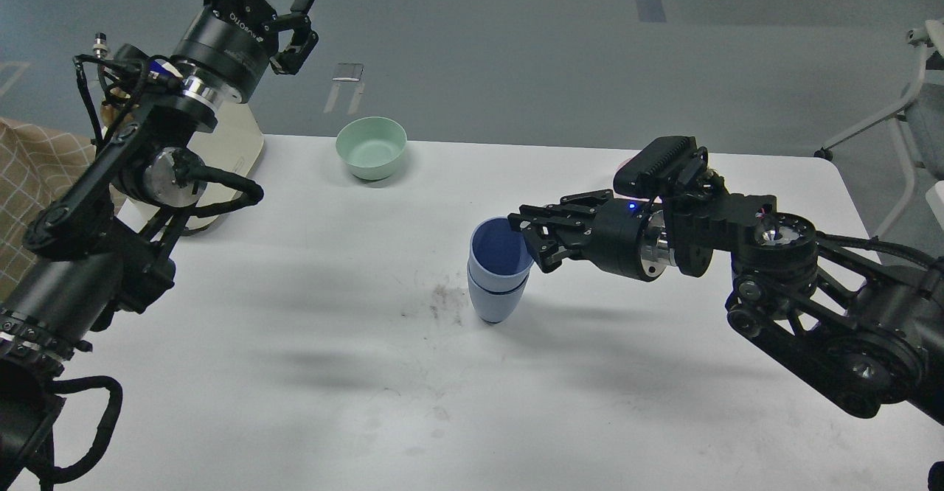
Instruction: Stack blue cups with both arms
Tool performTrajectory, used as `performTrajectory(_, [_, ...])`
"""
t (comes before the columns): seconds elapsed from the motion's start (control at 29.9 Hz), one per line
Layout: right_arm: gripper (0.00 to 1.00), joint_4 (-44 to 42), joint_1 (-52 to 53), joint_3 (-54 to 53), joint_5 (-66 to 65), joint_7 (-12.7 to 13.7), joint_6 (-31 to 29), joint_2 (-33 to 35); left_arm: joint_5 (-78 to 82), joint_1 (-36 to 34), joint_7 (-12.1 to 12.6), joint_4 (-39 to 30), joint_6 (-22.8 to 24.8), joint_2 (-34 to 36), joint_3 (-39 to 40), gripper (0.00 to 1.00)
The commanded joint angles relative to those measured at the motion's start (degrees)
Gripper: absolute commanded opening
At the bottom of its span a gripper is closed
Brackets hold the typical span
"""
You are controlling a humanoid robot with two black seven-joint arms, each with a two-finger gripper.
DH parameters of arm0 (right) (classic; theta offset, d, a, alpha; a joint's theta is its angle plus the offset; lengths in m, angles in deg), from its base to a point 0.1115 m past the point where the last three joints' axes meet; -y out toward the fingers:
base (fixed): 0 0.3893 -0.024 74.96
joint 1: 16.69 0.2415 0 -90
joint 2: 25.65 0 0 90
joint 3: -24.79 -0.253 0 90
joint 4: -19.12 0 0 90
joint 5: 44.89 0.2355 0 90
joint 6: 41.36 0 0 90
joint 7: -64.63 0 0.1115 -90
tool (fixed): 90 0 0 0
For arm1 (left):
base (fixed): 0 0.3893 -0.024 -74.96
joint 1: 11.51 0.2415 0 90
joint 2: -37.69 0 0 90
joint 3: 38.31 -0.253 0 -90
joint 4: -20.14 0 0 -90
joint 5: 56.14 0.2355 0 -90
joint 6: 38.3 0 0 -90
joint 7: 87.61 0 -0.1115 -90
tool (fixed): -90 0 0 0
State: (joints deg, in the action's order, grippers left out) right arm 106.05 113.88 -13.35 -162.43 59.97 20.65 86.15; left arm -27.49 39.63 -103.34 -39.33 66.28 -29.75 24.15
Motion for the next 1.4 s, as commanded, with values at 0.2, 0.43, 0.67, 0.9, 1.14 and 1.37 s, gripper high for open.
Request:
performTrajectory(0.2, [0.71, 0.8, -0.2, -1.7, 0.6, -0.7, 0.0, -0.2, 0.0, -0.1, 0.0, -0.1, 0.0, 0.0, 0.0, 0.98])
performTrajectory(0.43, [1.00, -0.4, -0.1, -18.9, 9.0, -0.5, 0.0, -6.8, 0.0, -0.1, -0.1, -0.1, 0.2, 0.0, 0.0, 0.98])
performTrajectory(0.67, [1.00, -4.5, 0.4, -38.0, 28.7, -0.6, 0.0, -10.2, -0.6, 0.0, -0.1, 0.8, 1.7, 0.8, 0.8, 0.98])
performTrajectory(0.9, [1.00, -16.3, 2.8, -49.1, 37.5, -0.2, 0.0, -10.0, -0.7, 0.8, -0.2, 0.8, 4.3, 0.9, 1.5, 0.98])
performTrajectory(1.14, [1.00, -30.8, 3.4, -56.7, 49.0, -0.5, 0.0, -7.7, -1.9, 0.2, -0.1, 2.3, 4.8, 0.9, 2.6, 0.98])
performTrajectory(1.37, [1.00, -44.5, 3.4, -56.9, 67.3, -0.7, 0.0, -4.2, -3.1, -1.7, -0.1, 11.2, 12.8, 0.7, 2.5, 0.98])
